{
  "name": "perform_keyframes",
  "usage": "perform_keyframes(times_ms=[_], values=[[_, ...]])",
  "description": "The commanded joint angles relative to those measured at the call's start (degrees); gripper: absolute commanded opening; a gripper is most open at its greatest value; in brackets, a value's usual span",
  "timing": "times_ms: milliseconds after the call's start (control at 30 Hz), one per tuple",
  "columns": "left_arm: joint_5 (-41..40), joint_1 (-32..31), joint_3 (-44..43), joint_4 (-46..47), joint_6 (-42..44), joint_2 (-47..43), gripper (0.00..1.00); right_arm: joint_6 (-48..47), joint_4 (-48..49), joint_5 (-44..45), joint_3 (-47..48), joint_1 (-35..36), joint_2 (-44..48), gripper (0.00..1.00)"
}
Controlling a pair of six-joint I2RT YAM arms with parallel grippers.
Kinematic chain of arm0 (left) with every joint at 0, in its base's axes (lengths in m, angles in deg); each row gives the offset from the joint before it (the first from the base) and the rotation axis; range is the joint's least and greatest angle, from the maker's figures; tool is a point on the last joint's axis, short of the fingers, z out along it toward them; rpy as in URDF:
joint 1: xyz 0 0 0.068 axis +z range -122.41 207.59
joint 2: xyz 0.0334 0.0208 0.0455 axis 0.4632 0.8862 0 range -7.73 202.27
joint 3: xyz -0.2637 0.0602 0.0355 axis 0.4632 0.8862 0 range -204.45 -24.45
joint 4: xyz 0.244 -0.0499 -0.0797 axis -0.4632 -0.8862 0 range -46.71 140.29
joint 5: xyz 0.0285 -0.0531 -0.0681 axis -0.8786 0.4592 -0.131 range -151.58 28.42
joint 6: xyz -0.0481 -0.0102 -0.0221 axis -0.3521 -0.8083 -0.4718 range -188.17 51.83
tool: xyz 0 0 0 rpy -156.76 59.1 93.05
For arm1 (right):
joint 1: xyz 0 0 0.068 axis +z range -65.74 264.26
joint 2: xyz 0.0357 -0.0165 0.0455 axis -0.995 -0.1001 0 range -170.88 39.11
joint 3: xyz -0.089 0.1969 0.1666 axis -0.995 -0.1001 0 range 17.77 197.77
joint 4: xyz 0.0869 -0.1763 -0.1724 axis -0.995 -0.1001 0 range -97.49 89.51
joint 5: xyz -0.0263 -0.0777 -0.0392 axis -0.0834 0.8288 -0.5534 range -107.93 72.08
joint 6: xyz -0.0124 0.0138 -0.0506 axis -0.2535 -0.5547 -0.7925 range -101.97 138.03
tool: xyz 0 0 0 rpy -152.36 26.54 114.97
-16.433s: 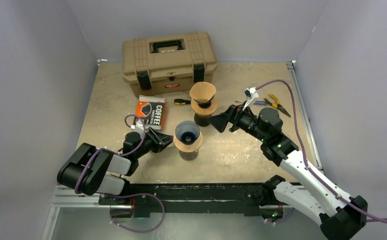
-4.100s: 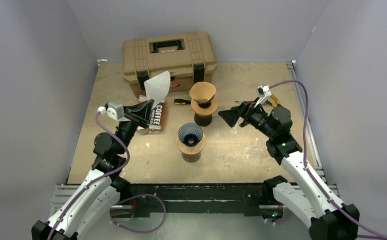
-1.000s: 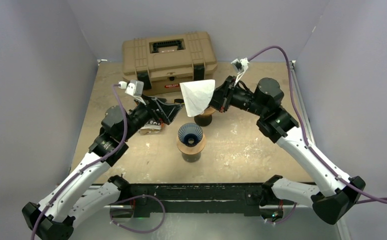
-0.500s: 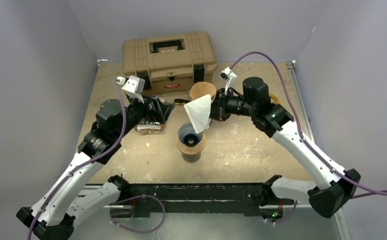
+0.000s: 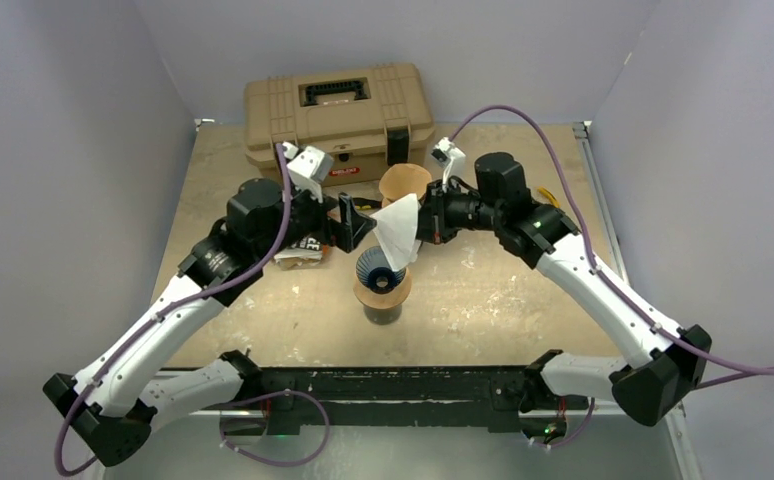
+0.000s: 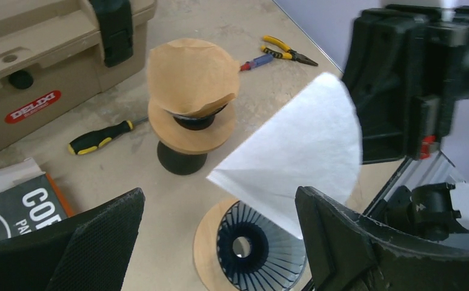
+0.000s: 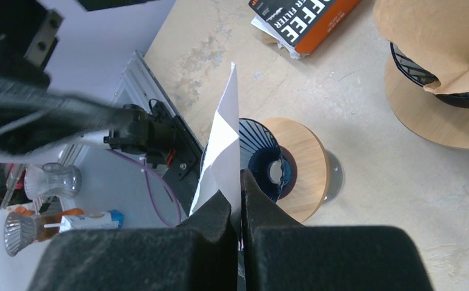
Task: Place the coffee filter in the dripper
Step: Place the coffee filter in the coffee dripper.
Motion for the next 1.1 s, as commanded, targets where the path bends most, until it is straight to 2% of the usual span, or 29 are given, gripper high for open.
perform_keyframes(times_ms=[0, 233, 467, 700, 900, 1067], values=[[-7.51, -6.26, -6.43, -2.94, 5.18, 2.28, 0.95, 1.40, 3.18, -0.89, 2.82, 0.32, -2.37, 0.00], [-25.25, -20.52, -15.10, -8.19, 11.18, 10.56, 0.95, 3.11, 5.26, 0.18, 5.56, 0.56, -6.62, 0.00], [-45.00, -33.67, -20.12, -11.26, 15.32, 19.59, 0.96, 3.94, 6.60, 0.88, 5.79, 0.65, -6.99, 0.00], [-53.13, -35.51, -17.87, -9.78, 14.56, 20.67, 0.91, 3.87, 6.90, 0.79, 5.45, 0.68, -6.68, 0.00], [-54.76, -35.51, -15.96, -9.12, 13.75, 19.43, 0.79, 3.87, 7.34, 0.61, 5.12, 0.65, -6.03, 0.00], [-56.54, -35.43, -14.74, -9.10, 12.40, 18.29, 0.72, 3.87, 7.03, 0.92, 5.27, 0.66, -5.60, 0.00]])
